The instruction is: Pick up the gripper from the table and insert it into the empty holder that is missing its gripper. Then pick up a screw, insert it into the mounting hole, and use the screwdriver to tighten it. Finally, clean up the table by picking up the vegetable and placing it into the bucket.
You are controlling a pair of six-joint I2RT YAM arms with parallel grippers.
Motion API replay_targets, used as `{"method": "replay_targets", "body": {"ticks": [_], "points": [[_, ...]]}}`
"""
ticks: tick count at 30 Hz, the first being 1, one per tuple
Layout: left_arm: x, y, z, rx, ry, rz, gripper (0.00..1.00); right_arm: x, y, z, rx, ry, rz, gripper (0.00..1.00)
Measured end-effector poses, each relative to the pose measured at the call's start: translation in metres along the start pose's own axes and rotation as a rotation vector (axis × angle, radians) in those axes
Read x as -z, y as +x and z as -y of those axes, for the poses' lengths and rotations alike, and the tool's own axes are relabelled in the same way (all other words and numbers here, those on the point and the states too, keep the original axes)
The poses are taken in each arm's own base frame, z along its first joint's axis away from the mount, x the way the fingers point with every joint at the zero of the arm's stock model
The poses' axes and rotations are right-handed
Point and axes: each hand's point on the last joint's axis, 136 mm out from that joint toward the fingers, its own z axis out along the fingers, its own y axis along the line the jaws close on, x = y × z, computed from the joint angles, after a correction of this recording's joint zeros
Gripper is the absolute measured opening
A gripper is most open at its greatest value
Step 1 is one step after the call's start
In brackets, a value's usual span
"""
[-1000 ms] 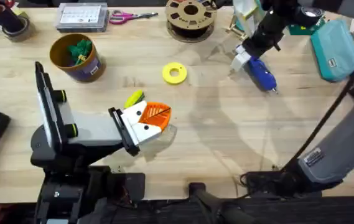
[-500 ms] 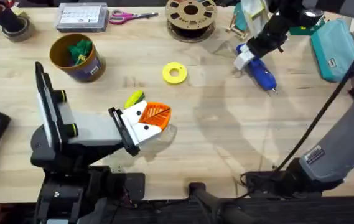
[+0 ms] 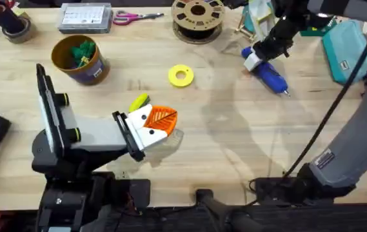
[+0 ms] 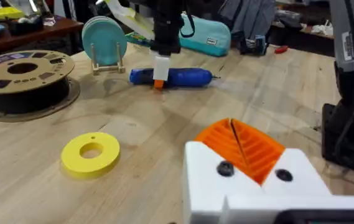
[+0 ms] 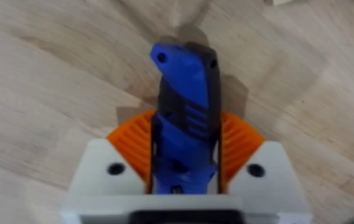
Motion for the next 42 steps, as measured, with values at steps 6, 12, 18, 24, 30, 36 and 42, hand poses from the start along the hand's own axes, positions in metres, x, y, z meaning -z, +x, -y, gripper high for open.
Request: {"method": "replay_targets", "body": {"ticks": [6, 12, 18, 24, 30, 36, 42], "points": [[0.0, 0.0, 0.0, 0.0, 0.0, 0.0, 0.007, -0.001, -0.004, 0.003, -0.006, 0.008, 0.015, 0.092], [0.0, 0.0, 0.0, 0.0, 0.0, 0.0, 0.007, -0.002, -0.004, 0.003, -0.008, 0.008, 0.014, 0.024], [0.0, 0.0, 0.0, 0.0, 0.0, 0.0, 0.007, -0.002, -0.004, 0.003, -0.008, 0.008, 0.015, 0.023], [0.0, 0.0, 0.0, 0.0, 0.0, 0.0, 0.007, 0.015, -0.007, 0.004, -0.009, 0.024, 0.048, 0.023], [0.0, 0.0, 0.0, 0.0, 0.0, 0.0, 0.007, 0.086, -0.029, 0.014, -0.037, 0.102, 0.215, 0.023], [0.0, 0.0, 0.0, 0.0, 0.0, 0.0, 0.007, 0.19, -0.058, 0.01, -0.042, 0.203, 0.479, 0.023], [0.0, 0.0, 0.0, 0.0, 0.0, 0.0, 0.007, 0.27, -0.086, -0.013, -0.051, 0.249, 0.756, 0.023]]}}
